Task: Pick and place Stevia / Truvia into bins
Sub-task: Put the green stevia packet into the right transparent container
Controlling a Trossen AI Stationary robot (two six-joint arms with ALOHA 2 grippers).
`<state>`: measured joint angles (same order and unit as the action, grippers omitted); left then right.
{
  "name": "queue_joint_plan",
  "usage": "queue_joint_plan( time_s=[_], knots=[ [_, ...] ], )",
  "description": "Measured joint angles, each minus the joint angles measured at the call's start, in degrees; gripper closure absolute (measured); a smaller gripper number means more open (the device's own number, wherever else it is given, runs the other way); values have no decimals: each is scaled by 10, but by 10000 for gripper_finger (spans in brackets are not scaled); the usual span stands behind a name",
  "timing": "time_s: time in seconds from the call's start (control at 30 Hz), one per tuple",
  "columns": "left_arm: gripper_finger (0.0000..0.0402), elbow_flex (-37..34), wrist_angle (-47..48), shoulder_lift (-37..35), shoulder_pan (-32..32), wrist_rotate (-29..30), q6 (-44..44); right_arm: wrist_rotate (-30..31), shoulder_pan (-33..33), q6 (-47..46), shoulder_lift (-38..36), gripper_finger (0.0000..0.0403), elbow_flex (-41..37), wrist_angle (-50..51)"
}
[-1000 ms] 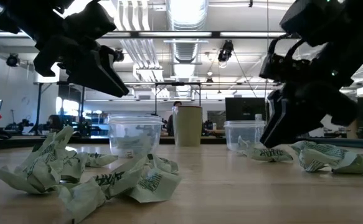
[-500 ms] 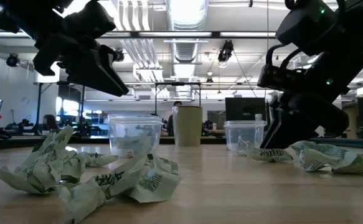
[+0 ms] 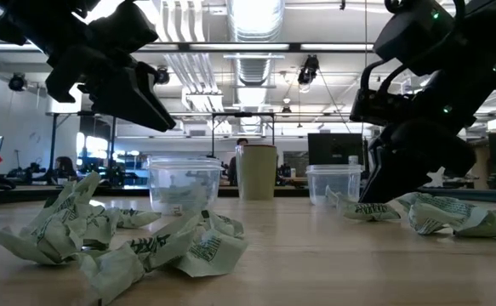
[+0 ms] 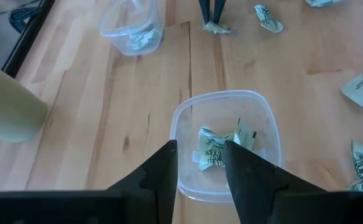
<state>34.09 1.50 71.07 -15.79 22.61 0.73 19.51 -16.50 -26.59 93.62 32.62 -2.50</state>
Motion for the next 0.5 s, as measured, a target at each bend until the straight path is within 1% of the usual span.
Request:
queue_joint_plan(
  time_s=[0.1,0.27,0.37,0.5],
  knots=[
    [288,0,2,0,0,0,-3,-1,-1,2,0,389,0,0],
    [288,0,5,0,0,0,-3,-3,-5,19,-11,393,5,5],
    [288,0,5,-1,0,0,-3,-16,-7,47,-26,394,12,17],
    [288,0,8,-6,0,0,-3,-9,-7,90,-59,394,30,10]
  ],
)
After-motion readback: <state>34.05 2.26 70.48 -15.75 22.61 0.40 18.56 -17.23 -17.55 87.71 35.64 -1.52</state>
